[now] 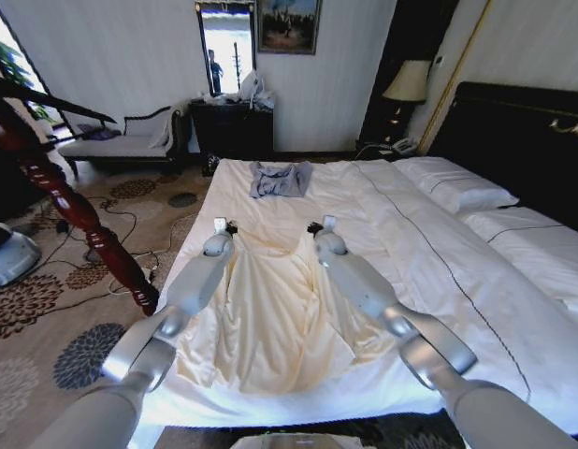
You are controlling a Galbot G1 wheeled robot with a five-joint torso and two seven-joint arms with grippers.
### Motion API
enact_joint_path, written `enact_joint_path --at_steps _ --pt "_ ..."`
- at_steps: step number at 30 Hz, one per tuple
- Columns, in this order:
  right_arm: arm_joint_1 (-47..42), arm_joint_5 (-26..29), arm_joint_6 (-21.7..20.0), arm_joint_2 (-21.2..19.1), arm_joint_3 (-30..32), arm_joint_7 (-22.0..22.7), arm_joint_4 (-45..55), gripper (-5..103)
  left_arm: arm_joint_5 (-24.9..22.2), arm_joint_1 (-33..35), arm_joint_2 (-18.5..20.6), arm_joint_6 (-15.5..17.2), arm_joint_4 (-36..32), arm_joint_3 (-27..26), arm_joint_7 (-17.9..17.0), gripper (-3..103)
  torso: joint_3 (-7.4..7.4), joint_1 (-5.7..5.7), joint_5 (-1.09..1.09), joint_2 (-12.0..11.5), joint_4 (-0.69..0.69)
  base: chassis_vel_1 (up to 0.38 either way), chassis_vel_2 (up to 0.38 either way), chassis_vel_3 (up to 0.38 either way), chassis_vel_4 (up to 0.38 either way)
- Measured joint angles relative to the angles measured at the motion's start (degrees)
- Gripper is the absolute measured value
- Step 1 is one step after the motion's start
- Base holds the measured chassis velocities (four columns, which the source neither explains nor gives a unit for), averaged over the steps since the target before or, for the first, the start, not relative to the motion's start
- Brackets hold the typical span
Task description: Pick up the clothes from the bed and hang them on the clothes hanger.
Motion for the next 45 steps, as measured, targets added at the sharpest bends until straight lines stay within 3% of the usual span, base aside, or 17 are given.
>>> enact_joint_path --at_steps 6,14,22,25,27,30,32,33,35,36,39,40,41,45 --pt "1.93 -2.91 1.42 2.66 0.43 -0.88 -6.12 0 3.07 -5.30 -4.19 -1.64 11.16 -1.99 2.12 1 0.00 0.00 -0.01 0.00 0.01 0.000 0.000 0.000 0.000" --pt "3.91 -5.98 3.11 5.67 1.29 -1.97 -11.46 0 5.31 -6.70 -4.68 -1.85 13.43 -3.21 2.34 1 0.00 0.00 -0.01 0.00 0.06 0.000 0.000 0.000 0.000" --pt "3.72 -6.95 3.36 5.95 1.42 -3.24 -13.31 0 3.84 -5.00 -4.11 -1.07 12.03 -3.18 2.13 0 0.00 0.00 -0.02 0.00 0.01 0.000 0.000 0.000 0.000" --pt "2.32 -5.60 3.35 4.54 0.26 -4.03 -11.39 -3 1.42 -2.78 -3.00 0.07 8.43 -2.46 1.86 10 -0.01 0.00 -0.01 0.01 0.04 0.000 0.000 0.000 0.000" --pt "1.70 -4.72 3.29 3.81 -0.34 -4.49 -10.39 1 0.81 -2.13 -2.71 0.50 7.33 -2.27 1.54 15 -0.01 -0.01 -0.01 0.01 0.04 0.000 0.000 0.000 0.000" --pt "0.27 -2.01 2.44 1.98 -1.66 -4.80 -7.24 18 -1.80 -0.79 -0.78 2.99 3.99 -0.58 1.20 31 -0.01 -0.01 0.00 0.01 0.00 0.000 0.000 0.000 0.000" --pt "-0.13 -1.29 1.95 1.41 -2.19 -4.80 -6.01 18 -2.78 -0.23 0.46 4.07 2.20 0.27 1.19 36 -0.01 -0.01 -0.01 0.01 -0.01 0.000 0.000 0.000 0.000" --pt "-0.41 -0.78 1.43 0.86 -2.76 -4.80 -4.92 23 -3.18 0.21 1.47 4.67 1.01 0.84 1.15 36 -0.01 -0.01 0.00 0.01 0.02 0.000 0.000 0.000 0.000" --pt "-0.88 0.26 -0.09 -0.19 -3.80 -4.80 -2.65 34 -3.74 1.07 3.00 5.60 -0.71 1.49 0.75 48 -0.01 -0.01 -0.02 0.01 0.06 0.000 0.000 0.000 0.000" --pt "-0.88 0.26 -0.09 -0.19 -3.80 -4.80 -2.65 34 -3.74 1.07 3.00 5.60 -0.71 1.49 0.75 48 -0.01 -0.01 -0.02 0.01 0.06 0.000 0.000 0.000 0.000" --pt "-1.87 1.59 -1.98 -1.49 -4.75 -4.30 0.42 50 -5.53 2.43 5.24 6.72 -3.68 1.75 -0.18 64 -0.01 -0.01 -0.01 0.01 0.03 0.000 0.000 0.000 0.000" --pt "-1.87 1.59 -1.98 -1.49 -4.75 -4.30 0.42 50 -5.53 2.43 5.24 6.72 -3.68 1.75 -0.18 64 -0.01 -0.01 -0.01 0.01 0.03 0.000 0.000 0.000 0.000" --pt "-2.39 2.12 -2.09 -2.06 -4.85 -3.86 1.64 50 -6.46 3.17 6.47 7.08 -5.60 2.07 -0.58 64 -0.01 -0.01 -0.02 0.01 0.01 0.000 0.000 0.000 0.000" --pt "-4.90 4.90 -2.24 -5.07 -4.85 -1.68 7.71 72 -7.78 7.25 11.66 7.40 -14.32 2.97 -3.78 86 -0.01 -0.01 -0.02 0.00 0.06 0.000 0.000 0.000 0.000"
